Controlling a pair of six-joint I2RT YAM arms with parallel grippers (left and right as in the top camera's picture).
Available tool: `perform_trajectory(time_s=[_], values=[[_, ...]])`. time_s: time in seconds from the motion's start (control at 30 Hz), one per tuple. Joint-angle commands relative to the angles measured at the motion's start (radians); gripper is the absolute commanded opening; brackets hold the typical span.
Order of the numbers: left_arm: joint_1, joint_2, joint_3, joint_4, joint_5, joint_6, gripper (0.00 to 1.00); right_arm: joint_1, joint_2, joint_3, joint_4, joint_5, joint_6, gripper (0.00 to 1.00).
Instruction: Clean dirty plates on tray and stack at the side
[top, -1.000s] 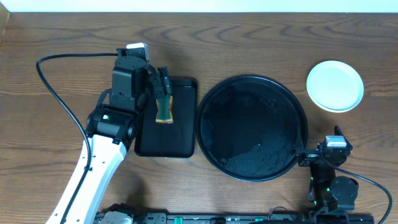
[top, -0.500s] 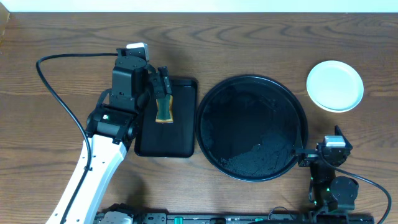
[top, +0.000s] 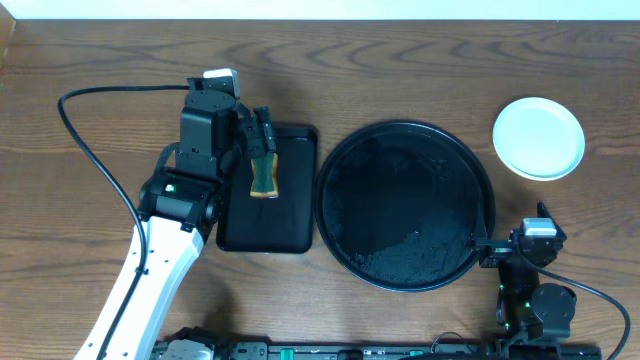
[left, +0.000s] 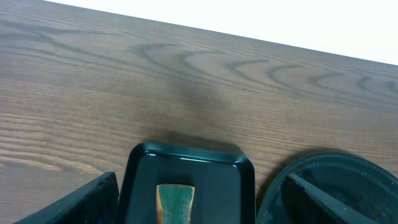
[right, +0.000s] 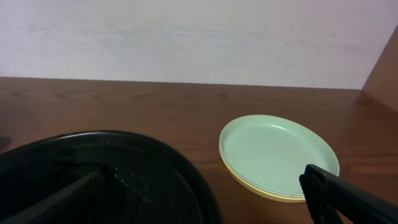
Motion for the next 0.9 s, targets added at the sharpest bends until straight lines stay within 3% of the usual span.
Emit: perform_trajectory(time_s=[0.0,0.4,0.87], values=[[0.001,0.005,0.018,0.001,-0.012,0.006,0.84,0.011,-0.008,-0.002,-0.004,-0.011,0.016,0.99],[0.001,0.005,0.018,0.001,-0.012,0.006,0.84,0.011,-0.008,-0.002,-0.004,-0.011,0.016,0.99],[0.006,-0.075,-0.005,-0.201,-0.048,0.006,0.84,0.011,-0.008,-0.002,-0.004,-0.011,0.016,0.99]])
